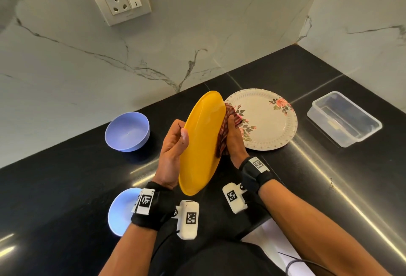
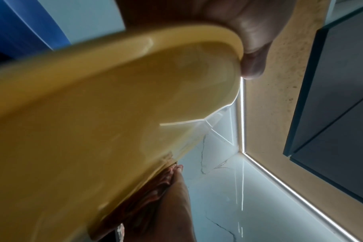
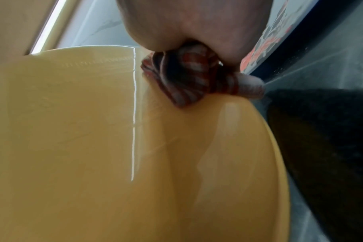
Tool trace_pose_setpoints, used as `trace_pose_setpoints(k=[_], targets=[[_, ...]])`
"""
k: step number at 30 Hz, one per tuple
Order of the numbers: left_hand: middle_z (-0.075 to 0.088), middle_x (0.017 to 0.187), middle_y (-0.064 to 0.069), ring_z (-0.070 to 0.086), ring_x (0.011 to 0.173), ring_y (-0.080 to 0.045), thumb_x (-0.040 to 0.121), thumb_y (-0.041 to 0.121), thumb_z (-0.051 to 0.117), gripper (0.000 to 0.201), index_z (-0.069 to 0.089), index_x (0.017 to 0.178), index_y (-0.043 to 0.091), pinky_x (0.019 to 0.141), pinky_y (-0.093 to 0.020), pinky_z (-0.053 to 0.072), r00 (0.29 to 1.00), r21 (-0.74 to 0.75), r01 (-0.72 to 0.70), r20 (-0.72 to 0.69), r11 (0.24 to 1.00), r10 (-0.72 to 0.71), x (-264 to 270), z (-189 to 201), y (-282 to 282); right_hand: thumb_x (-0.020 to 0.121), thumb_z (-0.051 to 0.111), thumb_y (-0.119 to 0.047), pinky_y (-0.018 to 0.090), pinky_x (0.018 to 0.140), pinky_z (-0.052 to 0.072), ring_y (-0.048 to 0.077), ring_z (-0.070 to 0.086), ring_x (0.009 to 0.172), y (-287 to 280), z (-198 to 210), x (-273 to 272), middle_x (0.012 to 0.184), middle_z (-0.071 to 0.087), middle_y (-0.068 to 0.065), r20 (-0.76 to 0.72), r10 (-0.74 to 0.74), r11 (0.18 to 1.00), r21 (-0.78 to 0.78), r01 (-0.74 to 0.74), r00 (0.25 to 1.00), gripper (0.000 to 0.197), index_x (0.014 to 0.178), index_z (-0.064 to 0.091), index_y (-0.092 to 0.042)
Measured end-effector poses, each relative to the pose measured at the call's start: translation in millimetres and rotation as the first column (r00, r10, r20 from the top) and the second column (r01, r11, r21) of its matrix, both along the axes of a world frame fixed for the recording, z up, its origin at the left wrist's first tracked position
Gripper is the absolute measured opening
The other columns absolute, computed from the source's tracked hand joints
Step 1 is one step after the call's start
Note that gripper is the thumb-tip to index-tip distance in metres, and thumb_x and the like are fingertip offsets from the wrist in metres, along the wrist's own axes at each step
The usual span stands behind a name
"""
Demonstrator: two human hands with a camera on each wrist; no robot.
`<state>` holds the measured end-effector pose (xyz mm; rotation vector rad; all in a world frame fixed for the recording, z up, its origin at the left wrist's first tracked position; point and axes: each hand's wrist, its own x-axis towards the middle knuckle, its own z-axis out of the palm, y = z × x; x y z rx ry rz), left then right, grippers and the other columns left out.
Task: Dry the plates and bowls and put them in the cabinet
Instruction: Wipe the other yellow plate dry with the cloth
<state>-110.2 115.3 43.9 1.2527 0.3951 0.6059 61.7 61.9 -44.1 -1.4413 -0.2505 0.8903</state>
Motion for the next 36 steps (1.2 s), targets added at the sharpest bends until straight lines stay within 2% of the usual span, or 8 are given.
trace_pose_setpoints(k=[4,7,12,16,19,22,26,36], targets=[[0.063,0.094,0.003,0.064,0.089,-0.017,0.075,0.069,0.074,0.040,0.062,0.086,0.033,0.077,-0.035,0.058,1.000,-0.019,-0.013,-0.010,1.000,0.013,1,2,-1,0.094,0.036,-0.071,0.055,0.119,0.032,0.024,0.046,0.138,1,13,-13,0.153,0.045,0.004,0.067,-0.029,0.998,0.049,0.025,0.997,0.077,0.156,0.027,-0.027],[0.059,0.093,-0.001,0.060,0.087,-0.019,0.079,0.065,0.073,0.041,0.058,0.087,0.027,0.077,-0.036,0.056,1.000,-0.034,-0.027,0.007,0.999,0.027,2,3,-1,0.083,0.039,-0.085,0.054,0.123,0.024,0.021,0.031,0.149,-1,24,-29,0.162,0.031,-0.001,0.271,0.024,0.996,0.075,-0.046,0.962,0.091,0.157,0.020,-0.036],[0.066,0.104,-0.005,0.066,0.100,-0.021,0.087,0.055,0.070,0.047,0.054,0.104,0.014,0.087,-0.036,0.057,0.994,-0.135,-0.043,0.097,0.990,0.056,4,-2,-2,0.100,0.028,-0.058,0.051,0.126,-0.002,0.015,-0.006,0.156,-15,55,-65,0.168,-0.004,-0.015,0.691,0.090,0.939,0.181,-0.292,0.717,0.057,0.151,0.001,-0.061],[0.070,0.128,0.000,0.065,0.122,-0.018,0.097,0.042,0.046,0.040,0.067,0.127,0.026,0.095,-0.029,0.055,0.983,-0.220,-0.045,0.165,0.975,0.082,3,0,-6,0.106,0.028,-0.052,0.058,0.124,-0.002,0.021,-0.007,0.157,-21,48,-80,0.169,0.001,-0.010,0.790,0.098,0.914,0.170,-0.369,0.606,0.053,0.156,0.018,-0.040],[0.071,0.126,0.000,0.066,0.120,-0.018,0.092,0.048,0.059,0.043,0.064,0.125,0.019,0.095,-0.029,0.055,0.983,-0.199,-0.039,0.169,0.979,0.074,5,2,-7,0.106,0.029,-0.051,0.057,0.125,-0.001,0.022,-0.004,0.157,-22,46,-80,0.169,0.005,-0.008,0.783,0.070,0.919,0.190,-0.345,0.618,0.055,0.156,0.024,-0.030],[0.071,0.108,-0.003,0.069,0.104,-0.019,0.086,0.053,0.071,0.052,0.054,0.108,0.010,0.088,-0.034,0.058,0.988,-0.164,-0.063,0.131,0.984,0.085,5,-2,-2,0.101,0.026,-0.063,0.049,0.127,-0.002,0.013,-0.002,0.156,-21,42,-74,0.167,0.003,-0.018,0.729,0.093,0.934,0.172,-0.313,0.678,0.055,0.154,0.017,-0.051],[0.066,0.100,-0.002,0.065,0.095,-0.022,0.076,0.066,0.075,0.046,0.063,0.094,0.026,0.084,-0.043,0.058,0.990,-0.123,-0.112,0.072,0.986,0.122,-1,-7,7,0.090,0.031,-0.082,0.054,0.125,0.013,0.015,0.014,0.155,-5,8,-56,0.168,0.016,-0.006,0.510,0.116,0.980,0.081,-0.182,0.852,0.067,0.150,0.013,-0.061],[0.065,0.094,0.001,0.066,0.087,-0.016,0.072,0.070,0.075,0.061,0.051,0.093,0.018,0.077,-0.034,0.059,0.988,-0.115,-0.124,0.075,0.986,0.133,-7,-14,4,0.055,0.047,-0.102,0.057,0.118,0.032,0.024,0.051,0.134,3,-34,-19,0.150,0.050,-0.001,0.019,0.085,0.996,-0.031,-0.085,0.996,0.121,0.156,0.023,-0.040]])
